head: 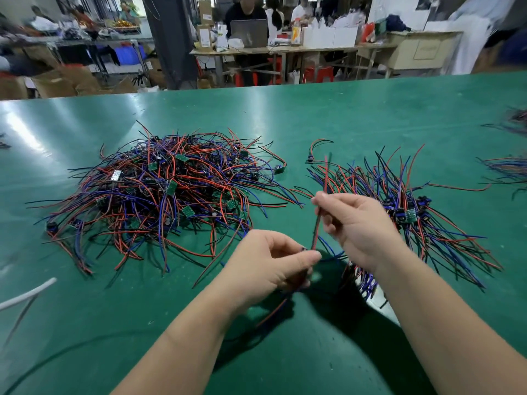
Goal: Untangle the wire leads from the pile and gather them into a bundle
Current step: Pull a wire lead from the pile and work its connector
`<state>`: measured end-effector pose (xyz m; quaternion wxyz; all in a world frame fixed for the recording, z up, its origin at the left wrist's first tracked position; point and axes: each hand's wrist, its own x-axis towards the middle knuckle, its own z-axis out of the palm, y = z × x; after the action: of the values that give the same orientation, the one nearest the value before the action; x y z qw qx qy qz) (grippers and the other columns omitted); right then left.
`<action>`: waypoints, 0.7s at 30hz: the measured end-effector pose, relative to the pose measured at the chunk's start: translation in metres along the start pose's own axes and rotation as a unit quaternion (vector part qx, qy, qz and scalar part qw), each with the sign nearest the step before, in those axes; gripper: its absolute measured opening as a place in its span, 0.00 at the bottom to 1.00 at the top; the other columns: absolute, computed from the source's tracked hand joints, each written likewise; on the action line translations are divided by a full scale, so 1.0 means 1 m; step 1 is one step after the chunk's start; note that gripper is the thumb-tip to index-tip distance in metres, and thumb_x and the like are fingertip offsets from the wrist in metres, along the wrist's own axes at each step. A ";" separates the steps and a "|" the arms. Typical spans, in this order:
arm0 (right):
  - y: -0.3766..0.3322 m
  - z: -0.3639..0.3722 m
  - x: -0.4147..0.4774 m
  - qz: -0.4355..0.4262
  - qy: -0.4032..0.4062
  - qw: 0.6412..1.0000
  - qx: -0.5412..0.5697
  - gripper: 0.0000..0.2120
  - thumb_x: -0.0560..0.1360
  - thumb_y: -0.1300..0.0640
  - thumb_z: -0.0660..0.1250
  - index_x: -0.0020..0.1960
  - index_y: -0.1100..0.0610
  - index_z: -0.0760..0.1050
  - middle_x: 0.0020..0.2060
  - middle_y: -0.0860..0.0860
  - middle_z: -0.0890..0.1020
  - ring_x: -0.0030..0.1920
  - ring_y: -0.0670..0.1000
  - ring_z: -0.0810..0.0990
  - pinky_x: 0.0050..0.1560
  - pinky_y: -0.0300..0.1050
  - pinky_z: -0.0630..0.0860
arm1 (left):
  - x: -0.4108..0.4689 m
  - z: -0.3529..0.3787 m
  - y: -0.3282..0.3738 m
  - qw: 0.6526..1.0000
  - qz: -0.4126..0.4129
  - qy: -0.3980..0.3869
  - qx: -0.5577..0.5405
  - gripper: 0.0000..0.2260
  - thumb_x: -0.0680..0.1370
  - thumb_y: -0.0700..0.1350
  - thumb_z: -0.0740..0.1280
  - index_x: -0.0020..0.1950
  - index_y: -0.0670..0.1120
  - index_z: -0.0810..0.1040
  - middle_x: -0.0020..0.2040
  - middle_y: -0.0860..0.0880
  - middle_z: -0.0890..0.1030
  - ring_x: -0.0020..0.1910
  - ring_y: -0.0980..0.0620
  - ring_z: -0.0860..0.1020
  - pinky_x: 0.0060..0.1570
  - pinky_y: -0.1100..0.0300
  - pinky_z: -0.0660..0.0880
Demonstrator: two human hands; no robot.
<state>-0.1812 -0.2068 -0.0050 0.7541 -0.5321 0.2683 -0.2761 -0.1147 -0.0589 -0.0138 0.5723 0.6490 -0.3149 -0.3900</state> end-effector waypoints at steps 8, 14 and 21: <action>-0.018 -0.028 0.014 -0.008 0.072 0.990 0.123 0.08 0.77 0.59 0.66 0.41 0.62 0.77 0.26 0.50 0.78 0.23 0.42 0.72 0.22 0.31 0.67 | -0.018 -0.004 0.004 0.946 -0.087 -0.300 0.087 0.04 0.76 0.40 0.69 0.45 0.49 0.81 0.39 0.46 0.83 0.34 0.57 0.81 0.34 0.68 0.74; -0.019 -0.036 0.019 0.046 0.104 0.970 0.213 0.16 0.82 0.56 0.54 0.43 0.60 0.75 0.32 0.53 0.76 0.26 0.46 0.74 0.27 0.34 0.71 | -0.014 -0.022 0.014 0.953 0.019 -0.254 -0.164 0.10 0.69 0.52 0.76 0.48 0.53 0.83 0.46 0.48 0.85 0.44 0.51 0.84 0.40 0.60 0.80; -0.005 -0.009 -0.006 0.008 -0.141 0.989 -0.053 0.16 0.61 0.65 0.73 0.48 0.58 0.79 0.34 0.52 0.80 0.30 0.45 0.76 0.31 0.35 0.72 | -0.007 -0.025 0.017 0.896 0.027 -0.060 -0.440 0.26 0.56 0.47 0.83 0.50 0.41 0.84 0.43 0.48 0.86 0.38 0.56 0.84 0.29 0.65 0.79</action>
<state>-0.1927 -0.2095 -0.0027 0.7571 -0.6031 0.1777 -0.1777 -0.0959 -0.0435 0.0048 0.7894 0.2982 -0.1623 -0.5115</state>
